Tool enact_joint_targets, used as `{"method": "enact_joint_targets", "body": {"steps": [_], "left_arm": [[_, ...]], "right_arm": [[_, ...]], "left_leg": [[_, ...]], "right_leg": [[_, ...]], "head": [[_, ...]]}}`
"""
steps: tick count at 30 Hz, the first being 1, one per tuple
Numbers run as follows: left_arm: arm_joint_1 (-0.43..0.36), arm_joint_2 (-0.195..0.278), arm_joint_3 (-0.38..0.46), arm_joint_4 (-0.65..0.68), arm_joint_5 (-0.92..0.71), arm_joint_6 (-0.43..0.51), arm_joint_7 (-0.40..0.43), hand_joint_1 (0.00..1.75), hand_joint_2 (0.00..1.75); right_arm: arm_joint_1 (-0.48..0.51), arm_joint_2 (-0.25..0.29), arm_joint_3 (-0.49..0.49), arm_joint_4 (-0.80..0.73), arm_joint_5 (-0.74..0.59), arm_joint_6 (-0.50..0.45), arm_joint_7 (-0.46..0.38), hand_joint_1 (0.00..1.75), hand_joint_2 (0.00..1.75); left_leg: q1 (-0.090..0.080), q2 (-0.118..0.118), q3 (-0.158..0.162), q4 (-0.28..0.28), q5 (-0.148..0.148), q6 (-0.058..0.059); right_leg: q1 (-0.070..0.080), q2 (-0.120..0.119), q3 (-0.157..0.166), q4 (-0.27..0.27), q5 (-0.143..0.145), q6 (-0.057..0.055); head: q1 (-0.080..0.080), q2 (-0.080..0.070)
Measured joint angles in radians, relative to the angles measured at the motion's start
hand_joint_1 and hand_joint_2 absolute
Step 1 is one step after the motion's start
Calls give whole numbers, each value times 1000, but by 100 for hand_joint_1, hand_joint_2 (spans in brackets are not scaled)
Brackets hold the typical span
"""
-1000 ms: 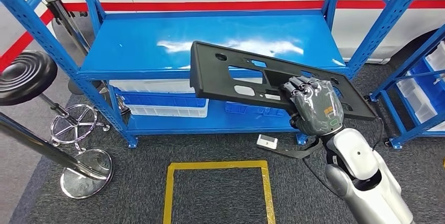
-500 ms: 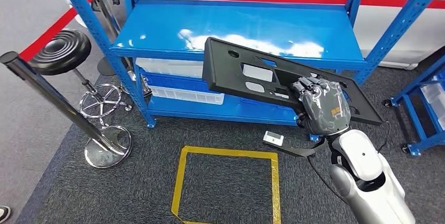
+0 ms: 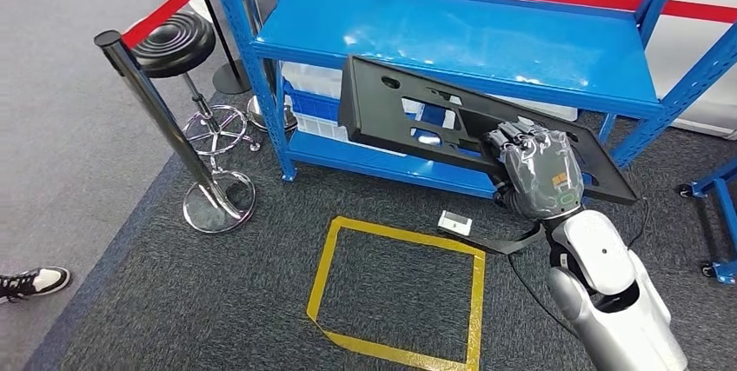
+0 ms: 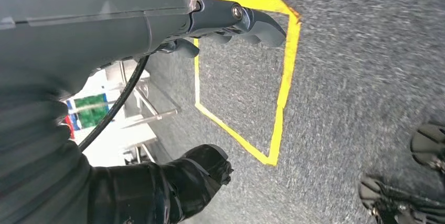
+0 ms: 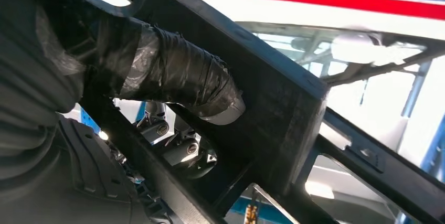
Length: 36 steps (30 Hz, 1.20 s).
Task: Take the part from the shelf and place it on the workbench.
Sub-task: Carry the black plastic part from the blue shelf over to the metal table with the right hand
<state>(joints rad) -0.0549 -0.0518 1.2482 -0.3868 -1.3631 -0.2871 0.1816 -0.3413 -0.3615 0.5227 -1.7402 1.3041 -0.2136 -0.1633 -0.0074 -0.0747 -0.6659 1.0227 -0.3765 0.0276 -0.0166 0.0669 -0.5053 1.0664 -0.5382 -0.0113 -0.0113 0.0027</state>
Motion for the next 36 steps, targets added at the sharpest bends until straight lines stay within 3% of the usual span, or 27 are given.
{"method": "enact_joint_targets", "body": {"steps": [2,4,6,8,9,10,11,12,13,15,16,18,20,22,24,25,26,28,30,32,34,36], "left_arm": [[3,18,3,6,0,-1,-3,0,175],[7,33,6,15,0,-3,-6,0,175],[6,45,7,25,1,-7,-10,0,175],[4,55,8,32,2,-11,-11,0,175],[4,59,9,35,2,-13,-11,0,175],[3,63,10,38,3,-15,-11,0,175],[2,68,11,41,4,-18,-9,0,175],[1,73,13,43,4,-21,-5,0,175],[-1,79,14,46,4,-24,-1,0,175],[-4,92,17,50,3,-28,5,0,175],[-4,97,18,52,1,-29,6,0,175],[-2,104,19,56,-4,-30,6,0,175],[-2,106,19,60,-12,-28,5,0,175],[-5,102,14,65,-26,-21,3,0,175],[-6,93,2,69,-45,-1,-2,0,175],[-6,87,-4,71,-54,11,-6,0,175],[-5,83,-12,74,-64,24,-11,0,175],[-5,77,-28,79,-82,42,-22,0,175],[-7,73,-43,83,-91,48,-31,0,175],[-9,72,-50,84,-94,50,-35,0,175],[-10,74,-52,87,-93,50,-36,0,175],[-11,77,-52,89,-84,48,-37,0,175]], "right_arm": [[-8,0,1,5,-5,-4,-3,175,175],[-20,2,3,12,-10,-6,-7,175,175],[-31,3,5,17,-16,-9,-12,175,175],[-37,3,7,22,-20,-11,-15,175,175],[-40,3,8,26,-21,-11,-16,175,175],[-44,3,10,29,-23,-11,-17,175,175],[-49,3,11,33,-25,-11,-19,175,175],[-54,4,14,37,-28,-11,-21,175,175],[-61,4,16,40,-32,-11,-23,175,175],[-75,4,18,43,-42,-12,-27,175,175],[-79,3,18,44,-48,-14,-28,175,175],[-83,-6,18,46,-61,-23,-30,175,175],[-79,-24,17,47,-74,-38,-35,175,175],[-61,-53,9,49,-88,-65,-40,175,175],[-22,-90,-13,50,-105,-105,-56,175,175],[2,-106,-29,51,-112,-124,-70,175,175],[27,-119,-49,51,-115,-139,-87,175,175],[62,-131,-87,51,-114,-151,-115,175,175],[78,-133,-115,51,-106,-150,-128,175,175],[86,-133,-130,51,-100,-147,-132,175,175],[87,-132,-135,52,-94,-143,-134,175,175],[79,-123,-134,53,-87,-129,-136,175,175]], "left_leg": [[0,-22,-9,-4,23,-12],[0,-15,-23,4,13,-22],[6,28,-49,75,-67,-31],[16,57,-75,195,-153,-44],[20,61,-78,244,-166,-50],[23,64,-70,270,-155,-56],[26,68,-46,264,-127,-60],[27,77,-7,227,-98,-62],[27,96,44,164,-88,-62],[18,129,133,34,-108,-52],[13,135,154,-5,-121,-45],[10,117,153,-27,-112,-27],[13,99,140,-37,-89,-8],[14,82,118,-40,-67,7],[11,58,91,-34,-51,14],[10,44,78,-30,-43,14],[9,30,64,-24,-36,13],[9,5,38,-9,-26,8],[8,-12,15,4,-16,0],[6,-30,2,7,-1,-12],[6,-40,-9,9,5,-23],[7,-2,-34,59,-46,-35]], "right_leg": [[2,-7,7,-29,-2,-1],[-1,-35,-8,-34,18,-11],[-5,-63,-30,-38,40,-24],[-4,-88,-54,-37,59,-29],[-4,-101,-68,-35,68,-27],[-4,-114,-82,-33,77,-25],[-5,-127,-97,-29,85,-22],[-5,-139,-111,-24,93,-19],[-5,-150,-122,-20,99,-15],[-4,-173,-133,-15,111,-3],[-4,-185,-134,-17,117,3],[-5,-205,-133,-22,128,17],[-7,-167,-142,3,92,27],[-8,-100,-170,99,2,29],[-4,-73,-195,213,-62,28],[-4,-69,-192,237,-63,27],[-3,-67,-172,226,-45,26],[-4,-48,-95,117,2,20],[-7,-6,-33,11,15,14],[-4,9,-22,-15,12,11],[-7,-20,-33,-16,23,4],[-13,-49,-50,-18,39,-8]], "head": [[0,0],[-2,0],[-5,0],[-7,0],[-7,0],[-7,0],[-7,0],[-7,0],[-7,0],[-7,0],[-7,0],[-6,0],[-6,0],[-6,0],[-6,0],[-6,0],[-6,0],[-6,0],[-6,0],[-6,0],[-6,0],[-11,0]]}}
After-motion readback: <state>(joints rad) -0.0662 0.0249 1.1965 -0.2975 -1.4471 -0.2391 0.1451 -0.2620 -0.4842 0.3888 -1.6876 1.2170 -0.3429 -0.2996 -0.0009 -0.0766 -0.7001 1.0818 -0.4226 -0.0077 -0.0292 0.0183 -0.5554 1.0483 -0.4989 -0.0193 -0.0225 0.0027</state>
